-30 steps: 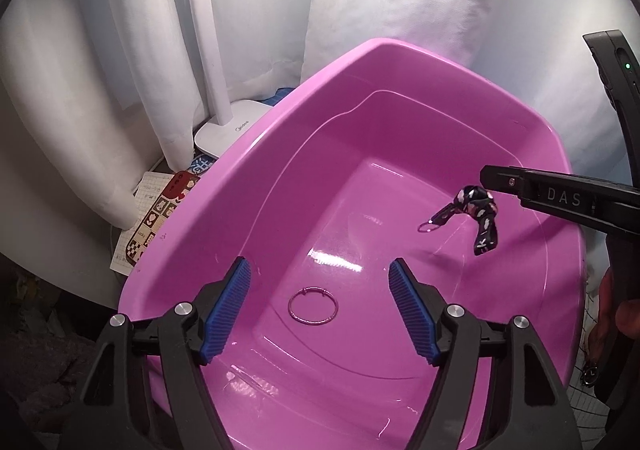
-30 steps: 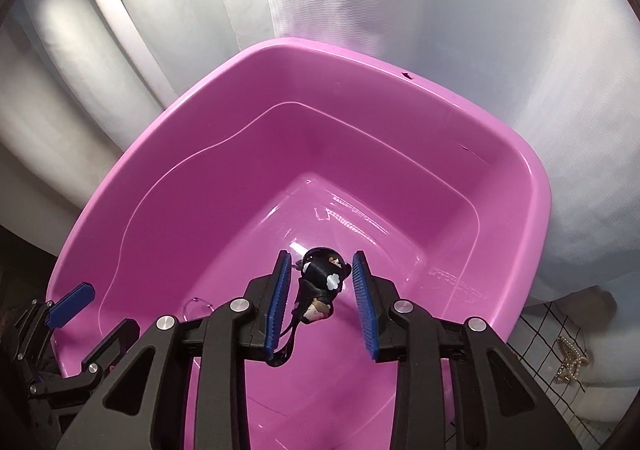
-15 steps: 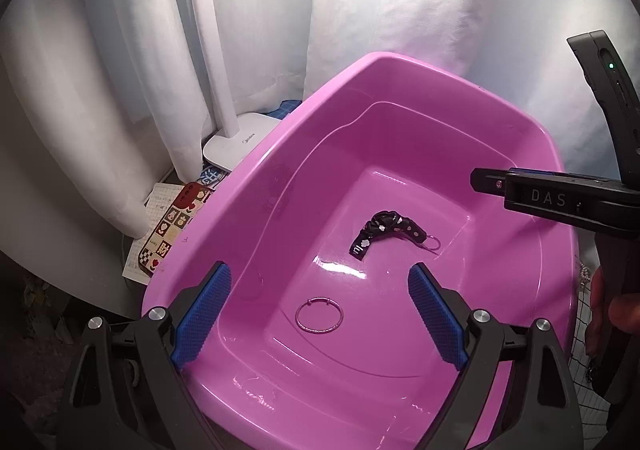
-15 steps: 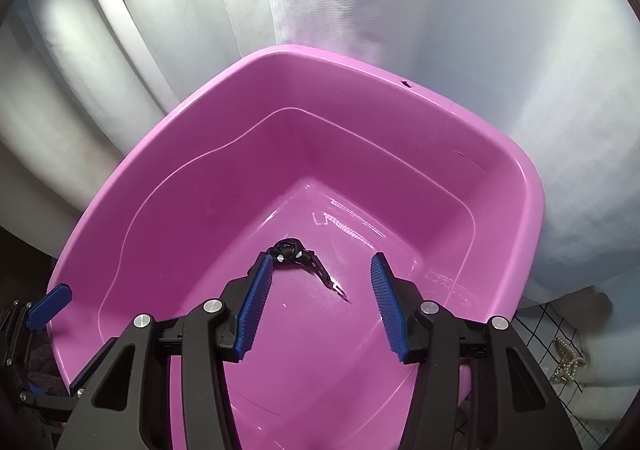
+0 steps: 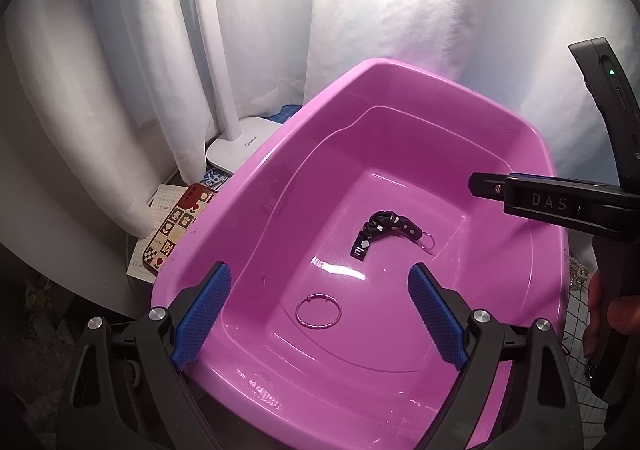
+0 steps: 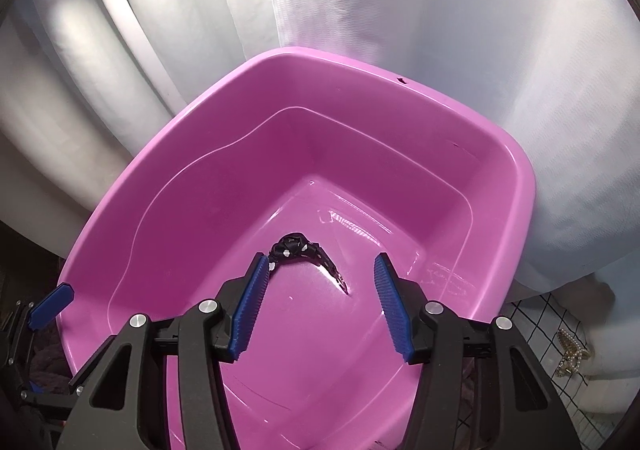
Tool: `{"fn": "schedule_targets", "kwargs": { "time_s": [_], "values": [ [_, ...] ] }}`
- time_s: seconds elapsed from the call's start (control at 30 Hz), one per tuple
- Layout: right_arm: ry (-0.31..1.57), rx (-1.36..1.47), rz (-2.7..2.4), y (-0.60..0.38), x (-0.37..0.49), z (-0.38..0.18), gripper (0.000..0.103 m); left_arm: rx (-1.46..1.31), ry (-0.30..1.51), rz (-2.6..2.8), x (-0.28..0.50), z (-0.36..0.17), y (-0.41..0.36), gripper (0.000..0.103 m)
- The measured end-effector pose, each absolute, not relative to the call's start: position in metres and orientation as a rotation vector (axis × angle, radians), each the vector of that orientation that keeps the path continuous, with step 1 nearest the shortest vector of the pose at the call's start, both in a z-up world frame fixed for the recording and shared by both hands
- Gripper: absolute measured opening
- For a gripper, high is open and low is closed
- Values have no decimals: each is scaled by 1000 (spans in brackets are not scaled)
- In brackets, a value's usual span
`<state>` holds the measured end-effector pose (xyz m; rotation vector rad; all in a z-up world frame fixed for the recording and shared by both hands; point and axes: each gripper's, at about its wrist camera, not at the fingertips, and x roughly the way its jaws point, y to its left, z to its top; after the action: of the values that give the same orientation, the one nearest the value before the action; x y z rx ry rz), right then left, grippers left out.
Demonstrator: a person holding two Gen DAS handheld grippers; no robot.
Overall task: Organize jewelry
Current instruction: 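Withdraw both grippers from the tub back over the table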
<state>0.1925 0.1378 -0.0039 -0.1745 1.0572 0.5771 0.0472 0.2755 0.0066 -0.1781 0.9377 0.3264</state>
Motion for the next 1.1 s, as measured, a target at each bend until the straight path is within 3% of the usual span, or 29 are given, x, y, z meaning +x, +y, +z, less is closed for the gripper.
{"fn": "schedule_targets", "kwargs": {
  "time_s": [0.13, 0.23, 0.63, 1.1],
  "values": [
    [1056, -165, 584, 133, 188, 1, 54, -175, 931, 331, 43, 11, 273, 89],
    [1065, -152, 597, 131, 184, 4, 63, -177, 918, 343, 38, 15, 271, 93],
    [1038, -135, 605, 115, 161, 23, 63, -162, 874, 343, 22, 34, 259, 94],
    [965, -8, 506, 29, 104, 27, 63, -110, 818, 295, 2, 53, 218, 94]
  ]
}}
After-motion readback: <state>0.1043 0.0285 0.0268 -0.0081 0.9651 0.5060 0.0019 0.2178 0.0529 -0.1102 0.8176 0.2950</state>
